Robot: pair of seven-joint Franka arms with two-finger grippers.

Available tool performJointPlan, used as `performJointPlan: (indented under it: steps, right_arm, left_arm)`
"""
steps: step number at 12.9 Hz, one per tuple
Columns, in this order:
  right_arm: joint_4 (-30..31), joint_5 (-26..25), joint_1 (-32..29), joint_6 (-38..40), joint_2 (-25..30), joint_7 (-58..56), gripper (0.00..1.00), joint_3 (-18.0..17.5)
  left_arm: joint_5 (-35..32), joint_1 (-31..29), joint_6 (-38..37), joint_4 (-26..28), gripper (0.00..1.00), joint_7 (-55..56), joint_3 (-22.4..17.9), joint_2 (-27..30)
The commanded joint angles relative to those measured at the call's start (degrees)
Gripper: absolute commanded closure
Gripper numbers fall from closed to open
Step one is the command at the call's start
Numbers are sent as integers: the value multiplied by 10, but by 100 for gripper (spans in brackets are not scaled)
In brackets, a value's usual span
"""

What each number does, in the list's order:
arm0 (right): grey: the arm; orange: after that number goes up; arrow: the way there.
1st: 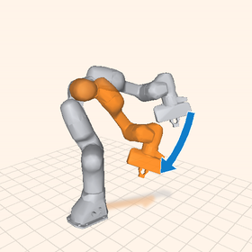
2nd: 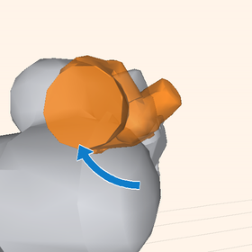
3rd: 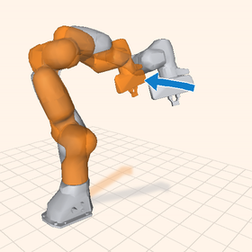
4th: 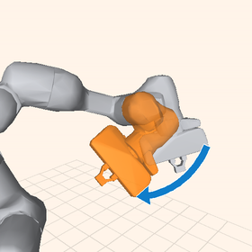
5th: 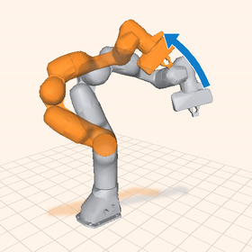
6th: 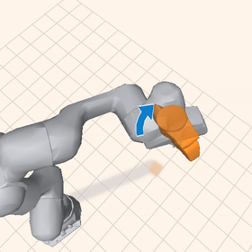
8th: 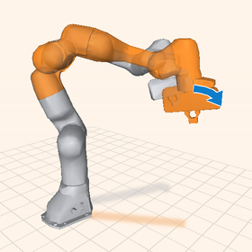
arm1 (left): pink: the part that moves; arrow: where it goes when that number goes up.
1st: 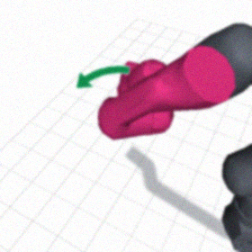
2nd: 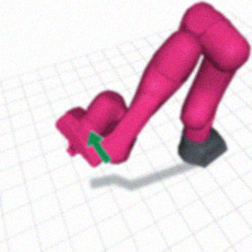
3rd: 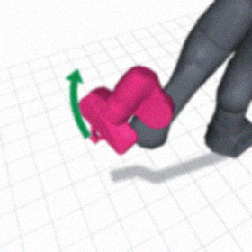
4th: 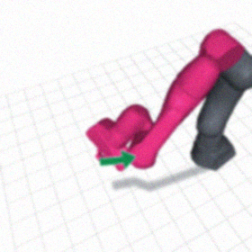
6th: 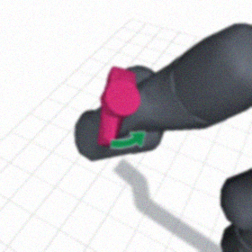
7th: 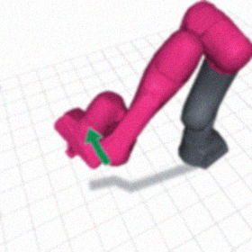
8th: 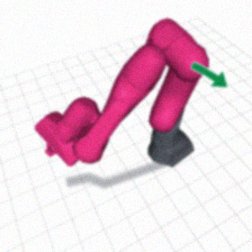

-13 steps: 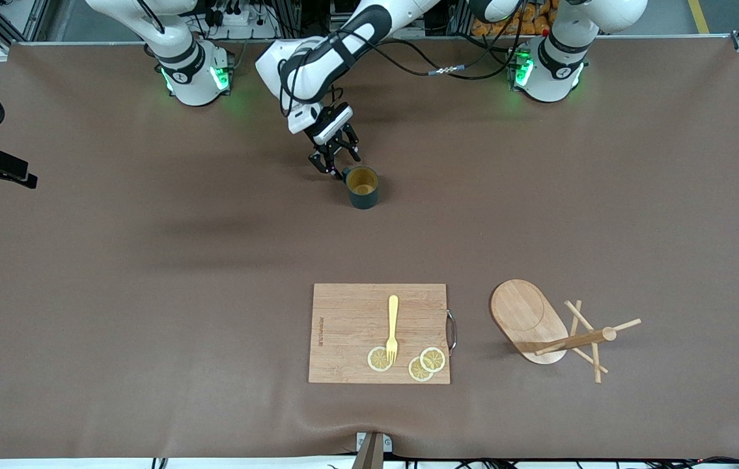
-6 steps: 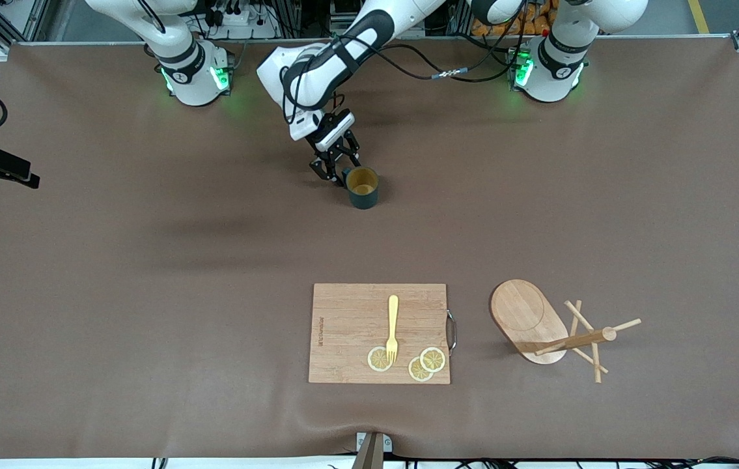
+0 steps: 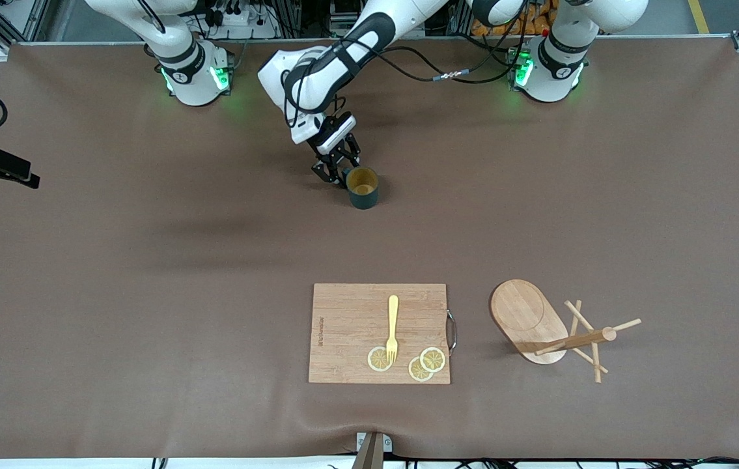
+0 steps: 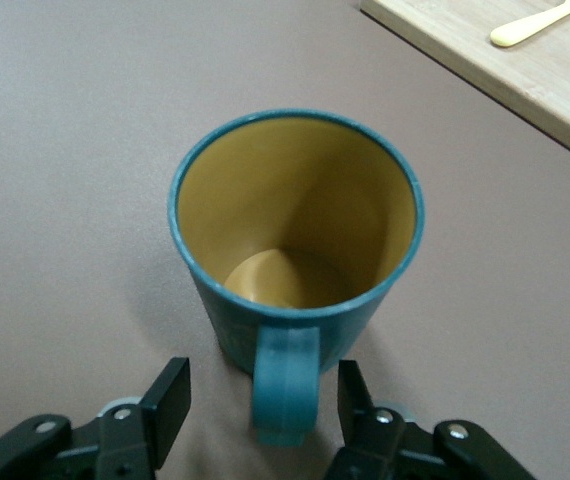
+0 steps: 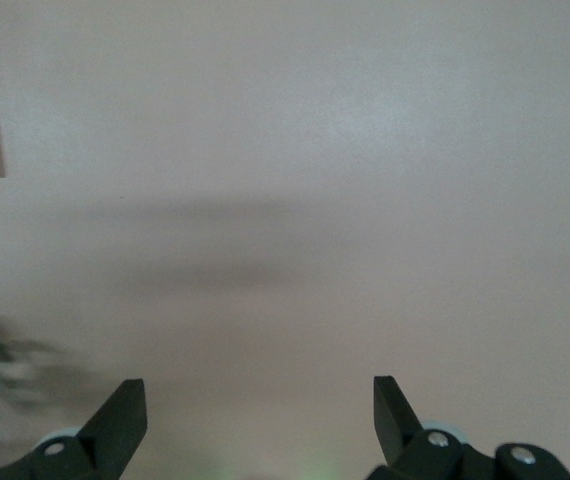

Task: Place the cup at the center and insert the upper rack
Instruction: 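Lower the left gripper over the mug and grasp its handle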

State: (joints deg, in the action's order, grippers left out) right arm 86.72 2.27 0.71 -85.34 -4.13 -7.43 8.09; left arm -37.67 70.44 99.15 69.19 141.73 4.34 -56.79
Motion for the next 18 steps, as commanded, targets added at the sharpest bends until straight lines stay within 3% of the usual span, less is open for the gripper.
performJointPlan:
  steps: [1, 4, 8, 15, 18]
  right_arm:
    - [-1, -8, 7, 4, 3, 9, 0, 3]
    - [-1, -7, 7, 5, 3, 9, 0, 3]
    - [-1, -6, 8, 5, 3, 9, 0, 3]
    - [-1, -6, 8, 5, 2, 9, 0, 3]
    - [-1, -6, 9, 4, 3, 9, 0, 3]
  left_arm:
    - [10, 0, 7, -9, 42, -9, -6, -7]
    - [10, -3, 10, -9, 59, -8, -6, -7]
    - [10, -7, 15, -9, 100, -7, -6, -6]
    - [9, -7, 15, -11, 100, -5, -4, 22]
    - [10, -8, 14, -10, 100, -7, -4, 66]
